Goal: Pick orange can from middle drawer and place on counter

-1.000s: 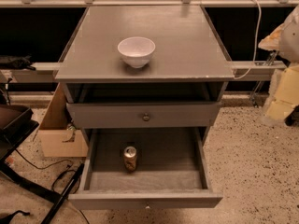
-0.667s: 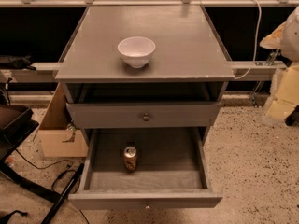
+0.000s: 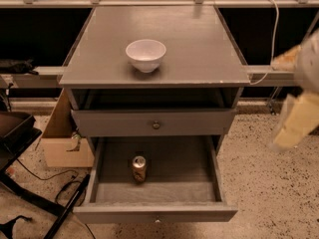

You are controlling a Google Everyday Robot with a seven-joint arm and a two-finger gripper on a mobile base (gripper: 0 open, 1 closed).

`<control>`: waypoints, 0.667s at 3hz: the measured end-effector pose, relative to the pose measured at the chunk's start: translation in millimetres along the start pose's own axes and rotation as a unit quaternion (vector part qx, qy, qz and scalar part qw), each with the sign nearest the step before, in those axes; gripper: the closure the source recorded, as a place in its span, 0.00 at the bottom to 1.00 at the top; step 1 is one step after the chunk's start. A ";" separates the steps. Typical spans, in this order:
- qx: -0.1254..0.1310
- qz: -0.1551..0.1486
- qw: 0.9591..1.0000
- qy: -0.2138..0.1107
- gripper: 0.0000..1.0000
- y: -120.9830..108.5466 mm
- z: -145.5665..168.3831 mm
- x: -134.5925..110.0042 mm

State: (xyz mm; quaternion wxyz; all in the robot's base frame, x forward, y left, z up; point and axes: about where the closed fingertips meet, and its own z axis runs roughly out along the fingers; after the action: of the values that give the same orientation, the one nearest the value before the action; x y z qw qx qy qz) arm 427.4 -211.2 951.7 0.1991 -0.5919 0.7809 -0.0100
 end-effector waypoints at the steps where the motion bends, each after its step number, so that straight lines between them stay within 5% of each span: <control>1: -0.022 0.014 0.997 -0.076 0.00 45.0 49.6 0.8; 2: -0.065 0.033 0.977 -0.199 0.00 106.3 148.3 -5.4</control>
Offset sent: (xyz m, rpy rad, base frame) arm 0.0092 0.0841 -0.2428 0.7571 -0.3211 -0.1017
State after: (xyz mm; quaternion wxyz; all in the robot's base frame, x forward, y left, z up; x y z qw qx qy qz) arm 378.6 -141.8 790.1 0.3117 -0.5680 0.7436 0.1651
